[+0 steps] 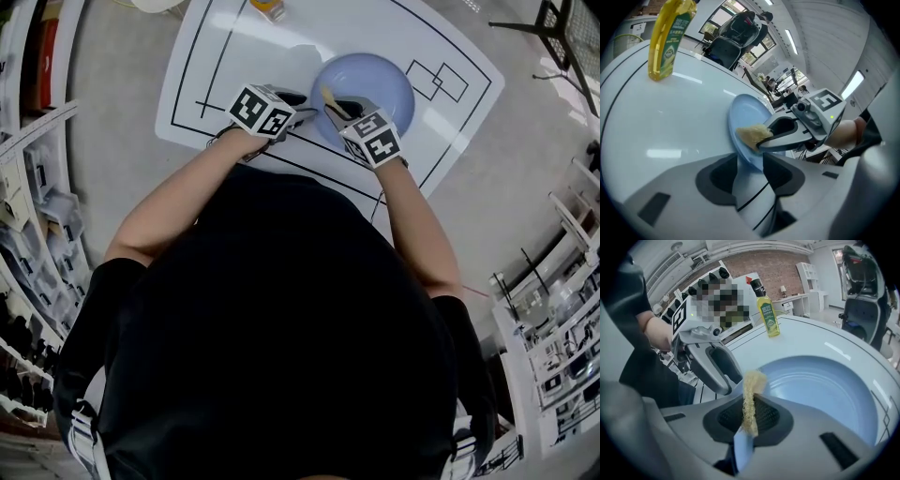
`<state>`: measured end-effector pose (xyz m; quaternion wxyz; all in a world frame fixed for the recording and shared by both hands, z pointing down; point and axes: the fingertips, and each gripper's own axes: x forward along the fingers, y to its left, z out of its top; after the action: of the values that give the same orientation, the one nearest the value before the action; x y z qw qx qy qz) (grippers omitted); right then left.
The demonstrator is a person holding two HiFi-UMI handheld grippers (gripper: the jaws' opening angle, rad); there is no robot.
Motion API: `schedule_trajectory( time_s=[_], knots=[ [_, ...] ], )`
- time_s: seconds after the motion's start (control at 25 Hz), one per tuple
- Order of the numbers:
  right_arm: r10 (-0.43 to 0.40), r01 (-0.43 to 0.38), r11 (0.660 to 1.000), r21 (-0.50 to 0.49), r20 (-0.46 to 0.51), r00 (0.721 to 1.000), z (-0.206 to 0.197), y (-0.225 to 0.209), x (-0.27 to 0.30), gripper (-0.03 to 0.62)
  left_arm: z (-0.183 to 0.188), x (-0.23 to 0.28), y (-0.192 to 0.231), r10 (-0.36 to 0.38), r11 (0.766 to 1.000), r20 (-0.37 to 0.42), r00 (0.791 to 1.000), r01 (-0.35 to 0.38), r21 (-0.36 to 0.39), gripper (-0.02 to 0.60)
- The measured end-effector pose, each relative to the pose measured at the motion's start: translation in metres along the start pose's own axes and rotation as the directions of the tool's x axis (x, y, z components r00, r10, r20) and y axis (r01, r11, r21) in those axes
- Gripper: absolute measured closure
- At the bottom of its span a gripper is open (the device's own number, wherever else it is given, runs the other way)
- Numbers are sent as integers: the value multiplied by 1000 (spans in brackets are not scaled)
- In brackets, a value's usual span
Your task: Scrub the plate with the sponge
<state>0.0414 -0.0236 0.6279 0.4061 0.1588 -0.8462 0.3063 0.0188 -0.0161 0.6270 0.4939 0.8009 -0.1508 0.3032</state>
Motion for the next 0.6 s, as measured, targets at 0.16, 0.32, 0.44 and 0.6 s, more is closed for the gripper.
schedule_trajectory(
  time_s=[0.16,0.32,0.44,0.6],
  knots=[
    [31,-31,1000,7,-15,999,-1,3,9,559,-5,12,0,-11,1000,-24,1000,11,-17,417],
    [59,-59,998,21,-36,998,-3,3,16,560,-8,18,2,-7,1000,-39,999,6,-6,432],
    [76,-75,997,35,-37,996,-3,3,18,559,-9,18,2,-15,1000,-38,999,14,-10,451],
    [83,-81,996,45,-33,996,-3,3,19,559,-8,18,2,-27,1000,-29,999,26,-15,462]
  ],
)
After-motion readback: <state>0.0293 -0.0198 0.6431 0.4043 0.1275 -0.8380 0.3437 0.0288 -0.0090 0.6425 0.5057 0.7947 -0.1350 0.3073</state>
